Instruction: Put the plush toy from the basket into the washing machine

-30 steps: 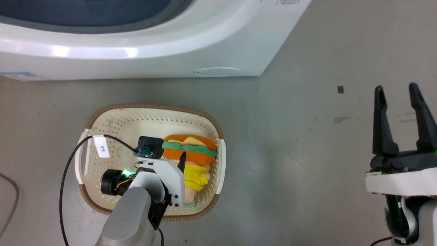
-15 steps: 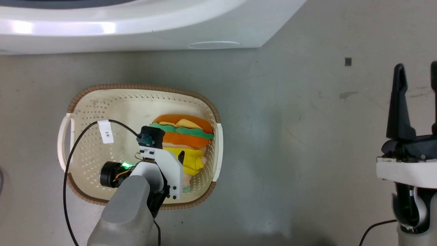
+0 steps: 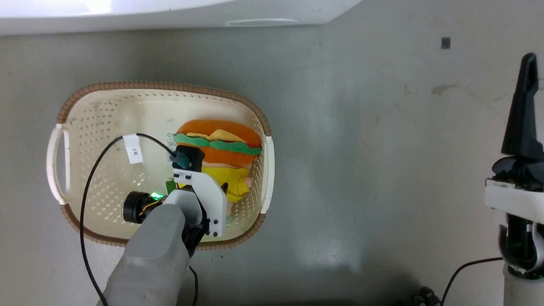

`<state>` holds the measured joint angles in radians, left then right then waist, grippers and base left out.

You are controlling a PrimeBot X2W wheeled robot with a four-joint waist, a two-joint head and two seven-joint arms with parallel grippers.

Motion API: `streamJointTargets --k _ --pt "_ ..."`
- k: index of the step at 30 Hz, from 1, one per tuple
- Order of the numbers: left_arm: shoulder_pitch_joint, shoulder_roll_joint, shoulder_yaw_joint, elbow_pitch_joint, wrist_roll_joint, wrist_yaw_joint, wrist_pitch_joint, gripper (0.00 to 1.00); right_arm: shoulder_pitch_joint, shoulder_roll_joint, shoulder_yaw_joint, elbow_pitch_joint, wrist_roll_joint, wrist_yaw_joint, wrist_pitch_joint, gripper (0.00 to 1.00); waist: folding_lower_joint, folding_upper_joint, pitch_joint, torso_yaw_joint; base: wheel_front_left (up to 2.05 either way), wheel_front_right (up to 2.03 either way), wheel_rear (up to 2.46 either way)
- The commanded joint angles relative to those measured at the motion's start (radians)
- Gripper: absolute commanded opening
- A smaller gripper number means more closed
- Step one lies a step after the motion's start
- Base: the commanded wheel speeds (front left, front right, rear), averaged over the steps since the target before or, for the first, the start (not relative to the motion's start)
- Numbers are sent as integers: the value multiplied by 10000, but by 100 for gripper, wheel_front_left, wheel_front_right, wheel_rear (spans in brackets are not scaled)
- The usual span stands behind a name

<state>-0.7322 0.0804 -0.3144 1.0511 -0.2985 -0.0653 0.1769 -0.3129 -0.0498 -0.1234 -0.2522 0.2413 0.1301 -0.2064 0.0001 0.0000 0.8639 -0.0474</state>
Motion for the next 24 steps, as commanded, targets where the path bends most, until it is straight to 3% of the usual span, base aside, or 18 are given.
streamJointTargets --k 1,15,16,17,24 --pt "-275 71 -72 214 -87 -56 43 100 -250 -4 -33 -121 108 5 -112 100 -1 0 161 -24 0 0 0" --pt "-1438 100 -605 1651 -606 -37 -304 100 -727 -4 -169 -470 447 6 -403 100 -1 0 1309 -96 0 0 0" --pt "-1633 88 -752 1960 -717 -112 -416 29 -815 -4 -208 -513 540 6 -465 100 -1 0 1493 -114 0 0 0" --pt "-1703 85 -814 2062 -741 -143 -483 0 -840 -4 -230 -518 583 6 -486 100 -1 0 1549 -116 0 0 0" --pt "-1820 46 -974 2397 -1005 -344 -494 0 -882 -4 -293 -500 734 6 -554 100 -1 0 1591 -102 0 0 0"
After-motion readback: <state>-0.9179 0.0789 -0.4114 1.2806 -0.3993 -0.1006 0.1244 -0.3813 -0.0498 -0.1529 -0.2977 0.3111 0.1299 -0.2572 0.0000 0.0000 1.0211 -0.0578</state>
